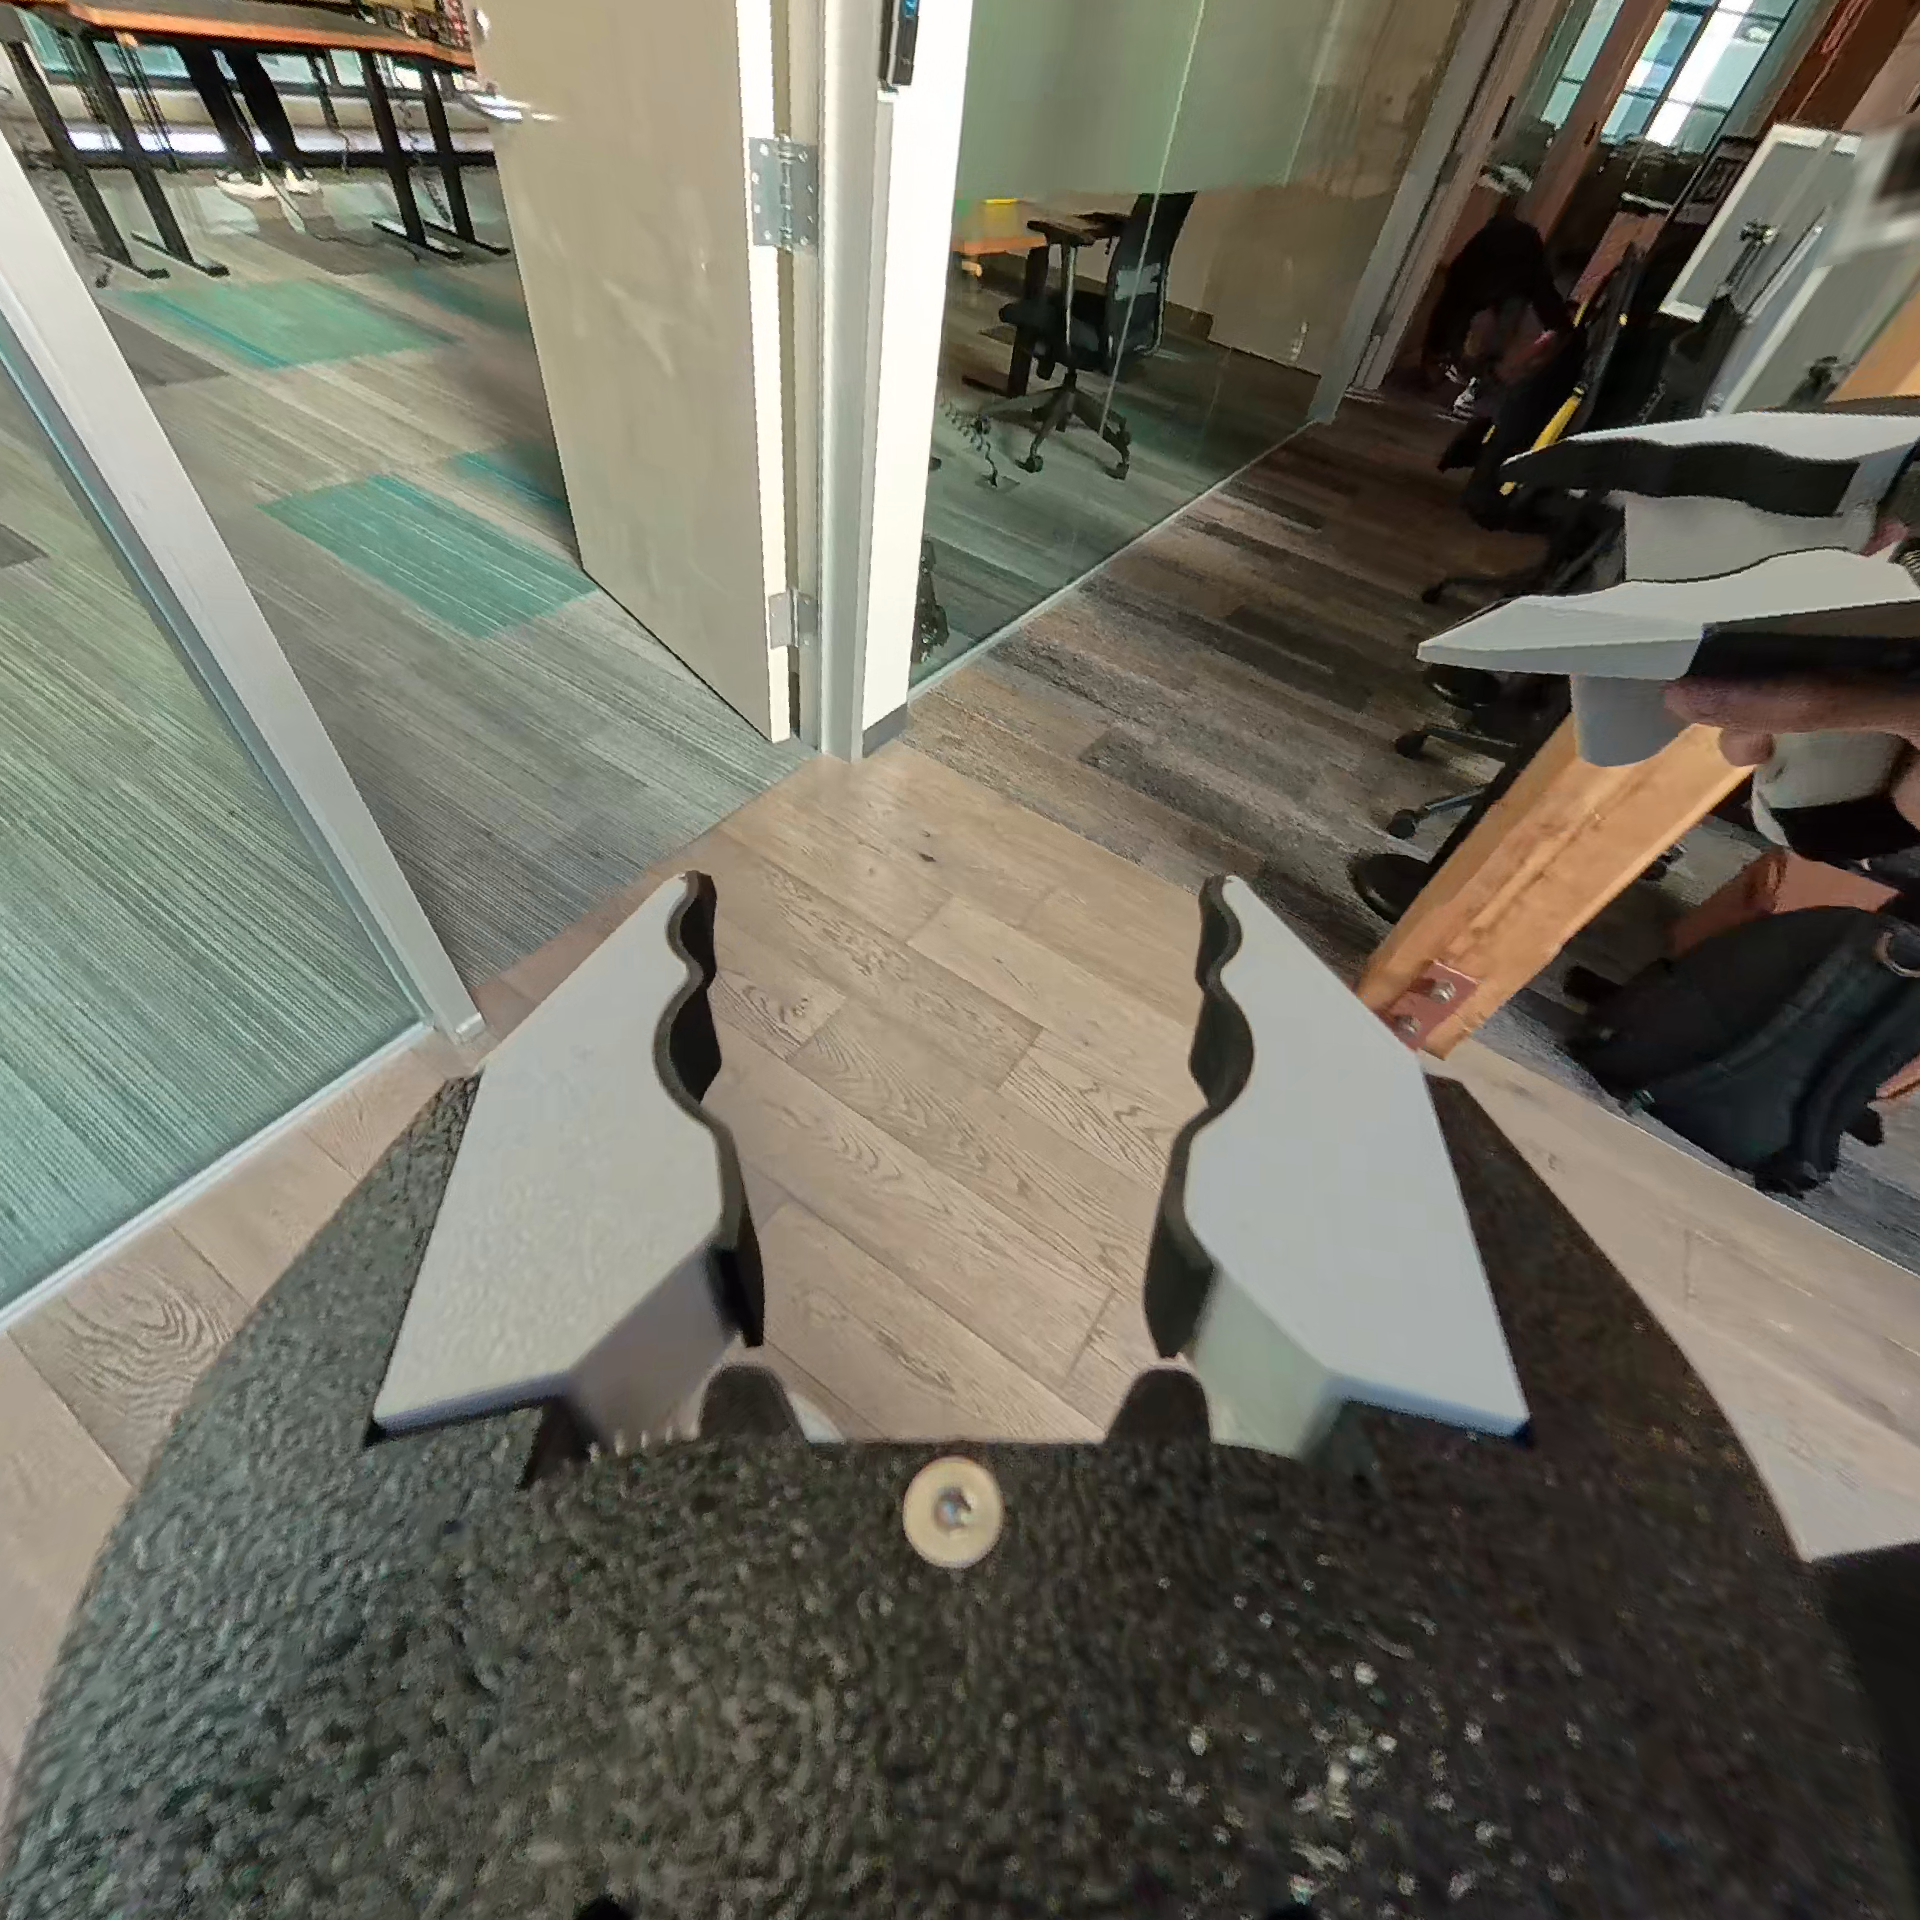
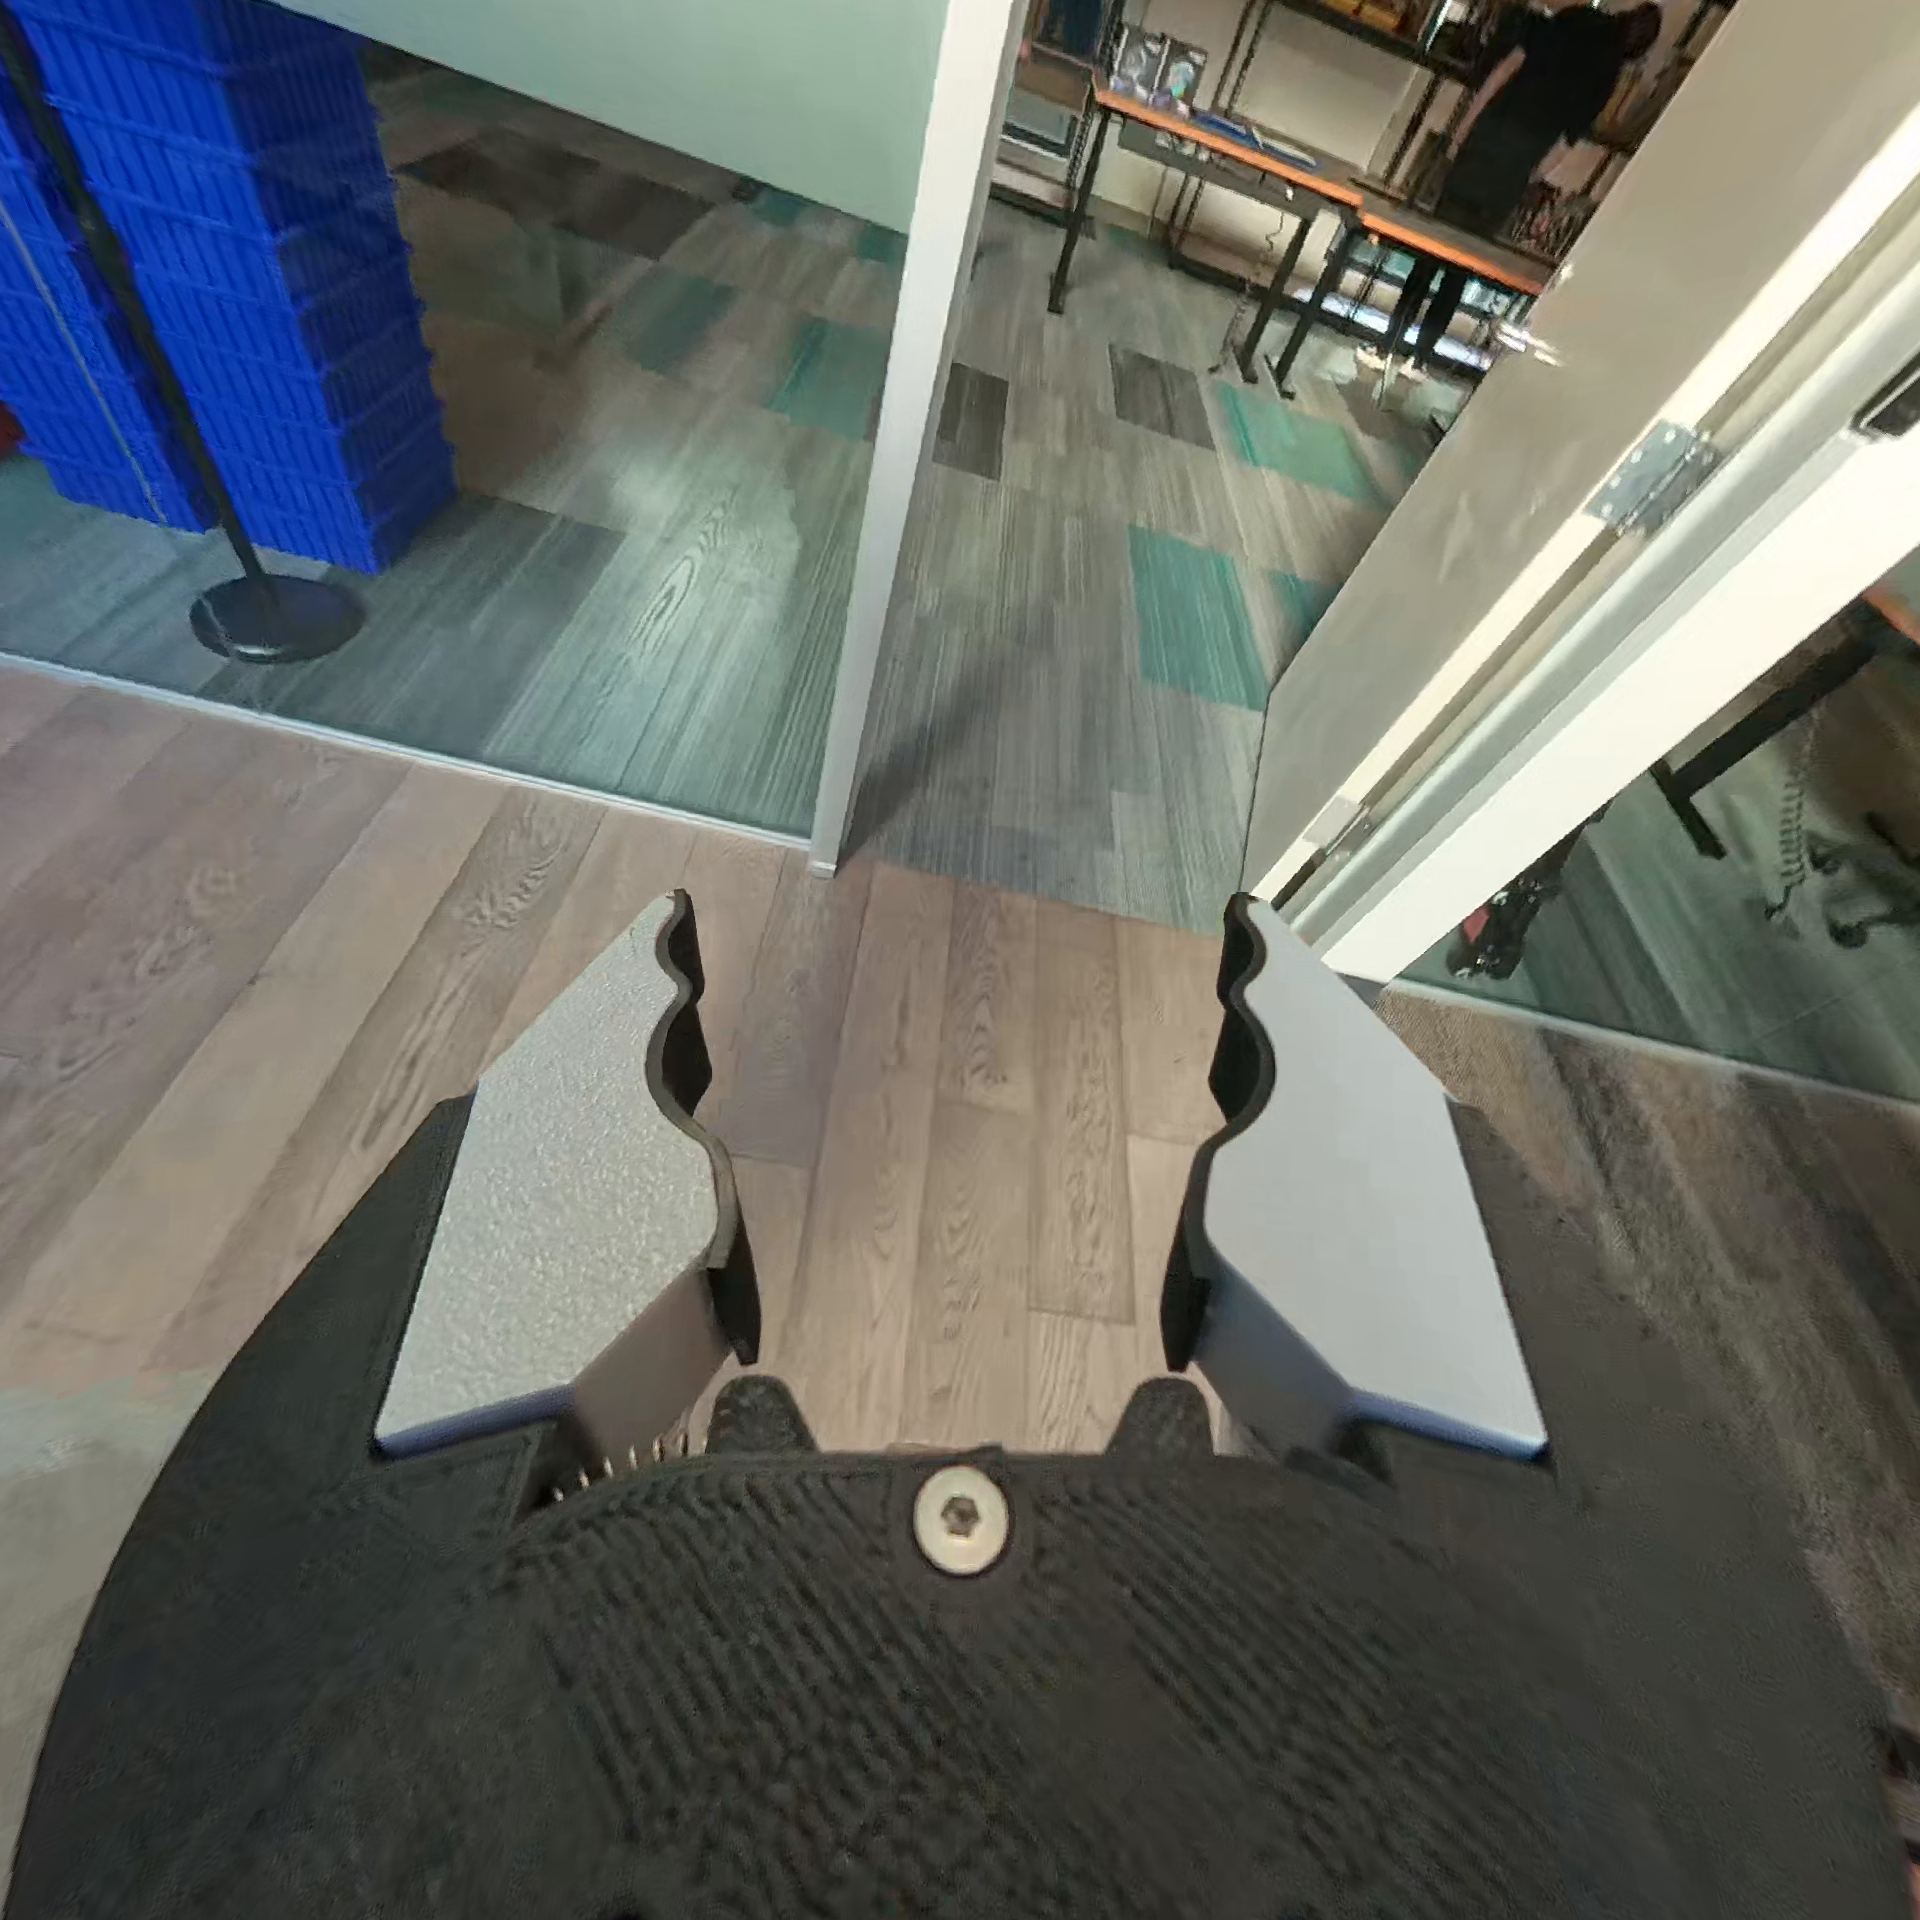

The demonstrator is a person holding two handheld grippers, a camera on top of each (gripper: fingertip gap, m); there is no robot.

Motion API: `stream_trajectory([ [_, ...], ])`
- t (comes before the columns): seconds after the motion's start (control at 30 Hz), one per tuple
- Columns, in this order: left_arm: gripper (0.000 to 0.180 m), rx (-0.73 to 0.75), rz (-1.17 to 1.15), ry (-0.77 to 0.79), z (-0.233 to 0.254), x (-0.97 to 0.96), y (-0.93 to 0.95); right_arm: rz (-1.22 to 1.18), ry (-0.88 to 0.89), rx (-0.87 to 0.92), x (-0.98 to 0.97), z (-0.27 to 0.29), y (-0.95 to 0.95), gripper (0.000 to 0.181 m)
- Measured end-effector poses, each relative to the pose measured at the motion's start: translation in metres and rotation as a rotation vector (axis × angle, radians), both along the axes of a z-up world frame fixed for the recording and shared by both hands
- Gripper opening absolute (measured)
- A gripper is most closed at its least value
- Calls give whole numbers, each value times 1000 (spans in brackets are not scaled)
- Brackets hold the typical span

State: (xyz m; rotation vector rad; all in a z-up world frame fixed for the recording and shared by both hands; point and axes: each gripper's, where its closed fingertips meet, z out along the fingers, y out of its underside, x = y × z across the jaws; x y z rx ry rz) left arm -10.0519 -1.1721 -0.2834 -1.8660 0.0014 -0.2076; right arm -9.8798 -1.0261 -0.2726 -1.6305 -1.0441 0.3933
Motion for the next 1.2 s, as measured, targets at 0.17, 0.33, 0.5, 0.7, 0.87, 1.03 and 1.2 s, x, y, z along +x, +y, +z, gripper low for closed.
stream_trajectory([
  [0.17, 90, 31, -70, 46, -12, -80, 173, -39, 11, 3, -87, 1, 172, 100],
  [0.33, 90, 43, -222, 55, 10, -146, 362, -158, -58, -45, -140, -16, 335, 102],
  [0.5, 89, 54, -362, 109, 40, -186, 534, -265, -64, -127, -166, -32, 461, 100],
  [0.7, 88, 65, -456, 73, 38, -235, 714, -341, -85, -155, -222, -73, 620, 98],
  [0.87, 88, 61, -353, 88, 21, -331, 868, -170, -60, -111, -348, -85, 796, 100],
  [1.03, 87, 31, -95, 9, 32, -463, 991, 110, -34, -74, -533, -47, 965, 103],
  [1.2, 85, 72, 161, -60, 50, -591, 1071, 279, -31, 11, -692, 9, 1083, 101],
])
